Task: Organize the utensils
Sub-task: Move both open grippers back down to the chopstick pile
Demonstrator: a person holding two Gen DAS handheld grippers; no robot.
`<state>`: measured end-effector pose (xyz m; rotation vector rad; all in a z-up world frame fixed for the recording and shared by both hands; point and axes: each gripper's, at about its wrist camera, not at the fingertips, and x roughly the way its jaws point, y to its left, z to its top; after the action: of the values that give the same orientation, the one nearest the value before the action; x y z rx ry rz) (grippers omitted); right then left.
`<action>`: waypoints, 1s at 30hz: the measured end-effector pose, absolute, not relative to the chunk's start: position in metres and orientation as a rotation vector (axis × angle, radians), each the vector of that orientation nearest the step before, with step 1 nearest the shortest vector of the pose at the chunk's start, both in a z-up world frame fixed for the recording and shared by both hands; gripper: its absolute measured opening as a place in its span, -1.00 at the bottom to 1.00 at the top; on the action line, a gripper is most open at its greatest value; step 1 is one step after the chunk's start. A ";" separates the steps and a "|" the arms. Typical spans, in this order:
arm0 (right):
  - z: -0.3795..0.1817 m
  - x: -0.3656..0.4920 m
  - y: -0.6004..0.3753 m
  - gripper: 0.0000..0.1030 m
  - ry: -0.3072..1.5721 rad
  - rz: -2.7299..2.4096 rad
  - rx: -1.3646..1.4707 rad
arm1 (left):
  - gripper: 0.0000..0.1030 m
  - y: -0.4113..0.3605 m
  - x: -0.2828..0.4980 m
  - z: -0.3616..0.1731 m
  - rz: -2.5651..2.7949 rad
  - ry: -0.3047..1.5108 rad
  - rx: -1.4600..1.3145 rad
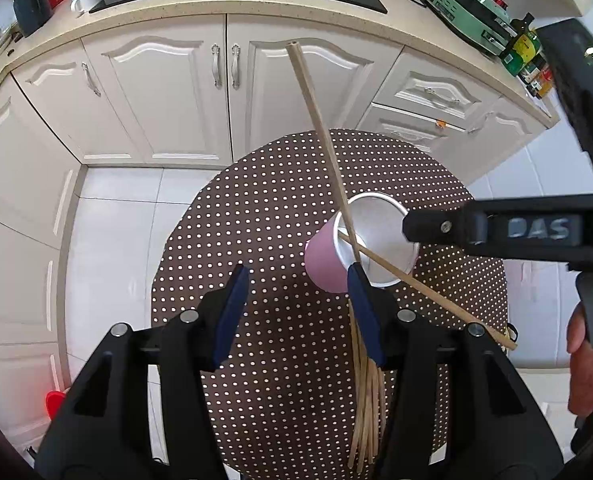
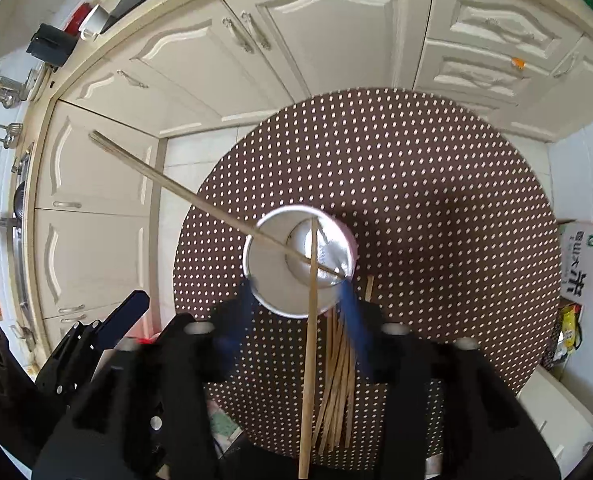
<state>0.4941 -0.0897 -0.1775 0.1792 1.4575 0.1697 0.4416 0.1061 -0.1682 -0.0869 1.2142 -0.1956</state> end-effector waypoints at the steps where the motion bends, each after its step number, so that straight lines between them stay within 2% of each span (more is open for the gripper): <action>1: -0.176 0.493 -0.092 0.17 1.456 0.168 0.179 | 0.01 0.108 0.442 -0.168 -0.194 1.214 -0.085; 7: -0.157 0.475 -0.115 0.27 1.386 0.143 0.238 | 0.02 0.115 0.438 -0.161 -0.190 1.184 -0.082; 20: -0.147 0.397 -0.166 0.34 1.260 0.112 0.358 | 0.07 0.101 0.386 -0.154 -0.146 1.167 -0.054; 30: -0.202 0.341 -0.186 0.36 1.296 0.072 0.352 | 0.10 0.092 0.340 -0.183 -0.134 1.234 -0.045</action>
<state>0.3410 -0.1856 -0.2017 0.3519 1.2962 0.0716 0.3401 0.0919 -0.1828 -0.0450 1.2345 -0.1345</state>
